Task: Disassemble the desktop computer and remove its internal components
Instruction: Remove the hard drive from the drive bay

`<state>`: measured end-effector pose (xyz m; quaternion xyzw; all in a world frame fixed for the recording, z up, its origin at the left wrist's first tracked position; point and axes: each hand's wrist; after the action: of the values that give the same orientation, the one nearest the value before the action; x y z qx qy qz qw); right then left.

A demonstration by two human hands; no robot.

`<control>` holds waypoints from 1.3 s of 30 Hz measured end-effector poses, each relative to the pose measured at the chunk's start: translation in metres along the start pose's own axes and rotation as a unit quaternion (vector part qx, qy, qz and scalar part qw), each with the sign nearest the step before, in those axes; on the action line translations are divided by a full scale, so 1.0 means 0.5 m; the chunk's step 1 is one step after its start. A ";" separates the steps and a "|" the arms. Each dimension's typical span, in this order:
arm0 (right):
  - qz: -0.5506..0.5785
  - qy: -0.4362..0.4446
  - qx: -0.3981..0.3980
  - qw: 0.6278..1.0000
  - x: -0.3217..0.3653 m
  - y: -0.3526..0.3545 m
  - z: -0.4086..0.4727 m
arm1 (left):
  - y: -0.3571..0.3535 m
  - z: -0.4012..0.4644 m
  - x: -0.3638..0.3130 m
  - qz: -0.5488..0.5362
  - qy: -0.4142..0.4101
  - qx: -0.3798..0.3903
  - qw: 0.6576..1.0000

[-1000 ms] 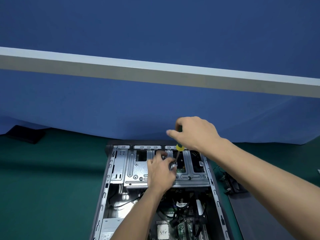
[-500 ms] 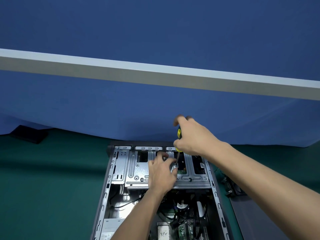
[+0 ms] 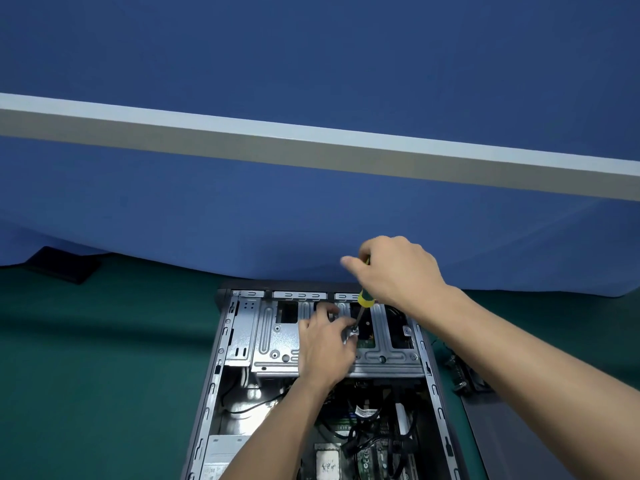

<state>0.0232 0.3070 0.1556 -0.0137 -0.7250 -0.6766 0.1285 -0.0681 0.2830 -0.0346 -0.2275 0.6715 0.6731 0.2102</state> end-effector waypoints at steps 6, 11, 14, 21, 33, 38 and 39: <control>-0.007 -0.002 0.030 1.000 -0.004 0.000 -0.003 | 0.000 0.001 0.002 -0.002 0.004 0.006 1.000; 0.027 0.010 -0.005 1.000 -0.016 -0.011 0.001 | -0.002 0.002 0.003 -0.009 0.005 0.011 1.000; 0.039 0.022 0.016 0.999 -0.017 -0.005 0.001 | -0.002 0.001 0.003 -0.011 0.010 0.011 1.000; 0.041 0.041 0.021 0.998 -0.019 -0.006 0.007 | -0.004 0.003 0.006 -0.004 0.008 0.012 1.000; 0.036 0.026 0.071 0.996 -0.025 0.004 0.002 | -0.002 0.005 0.002 0.000 0.007 0.008 1.000; 0.038 0.031 0.034 0.998 -0.037 -0.002 -0.005 | -0.003 0.005 0.003 -0.002 0.008 0.004 1.000; 0.058 0.040 0.043 0.997 -0.040 0.000 -0.008 | -0.002 0.005 0.001 -0.002 0.008 0.001 1.000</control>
<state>0.0435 0.3059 0.1517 -0.0237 -0.7455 -0.6364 0.1969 -0.0679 0.2855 -0.0356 -0.2337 0.6734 0.6703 0.2064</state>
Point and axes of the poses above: each hand's wrist, its own z-axis towards the middle knuckle, its own y-axis out of the back of the hand, x = y × z, and after that the axes turned 10 degrees about y, right-handed
